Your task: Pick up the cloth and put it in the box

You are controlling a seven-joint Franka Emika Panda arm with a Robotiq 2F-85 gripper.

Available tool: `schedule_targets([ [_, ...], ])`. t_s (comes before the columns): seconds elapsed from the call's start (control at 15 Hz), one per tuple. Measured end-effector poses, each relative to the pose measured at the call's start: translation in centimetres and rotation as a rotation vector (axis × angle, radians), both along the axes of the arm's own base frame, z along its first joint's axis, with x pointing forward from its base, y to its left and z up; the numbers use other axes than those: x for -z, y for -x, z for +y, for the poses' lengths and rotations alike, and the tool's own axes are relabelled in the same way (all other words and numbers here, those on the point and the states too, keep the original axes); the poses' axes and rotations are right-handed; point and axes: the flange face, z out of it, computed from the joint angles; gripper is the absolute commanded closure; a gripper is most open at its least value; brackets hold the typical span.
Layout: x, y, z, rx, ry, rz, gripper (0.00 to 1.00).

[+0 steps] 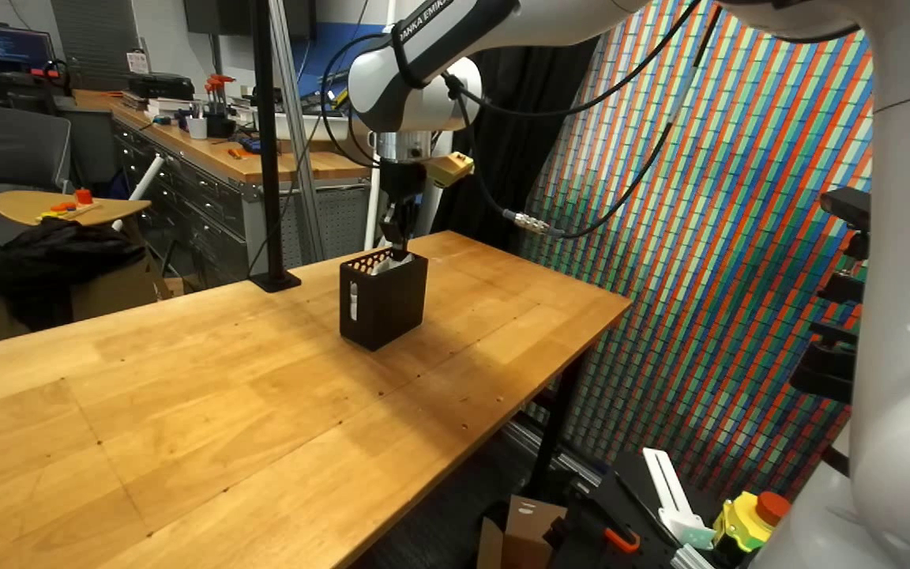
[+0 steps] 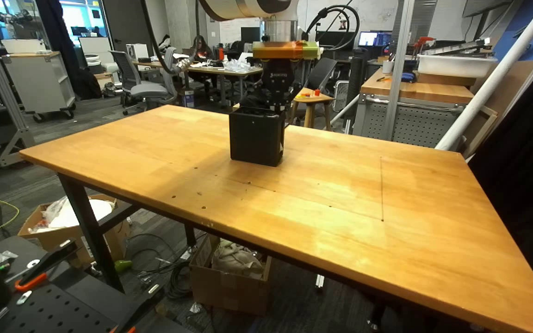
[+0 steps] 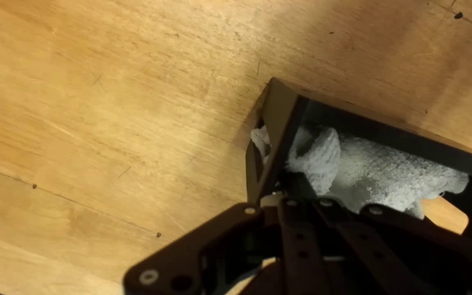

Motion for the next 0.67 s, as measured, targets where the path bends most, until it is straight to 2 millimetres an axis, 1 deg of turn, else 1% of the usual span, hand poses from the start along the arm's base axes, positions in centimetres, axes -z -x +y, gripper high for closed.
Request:
schedule_targets([
  [0.33,1.1,0.5,0.1,0.008,-0.016,0.019,0.99],
  [0.67,2.0,0.4,1.2,0.01,-0.05,0.029,0.99],
])
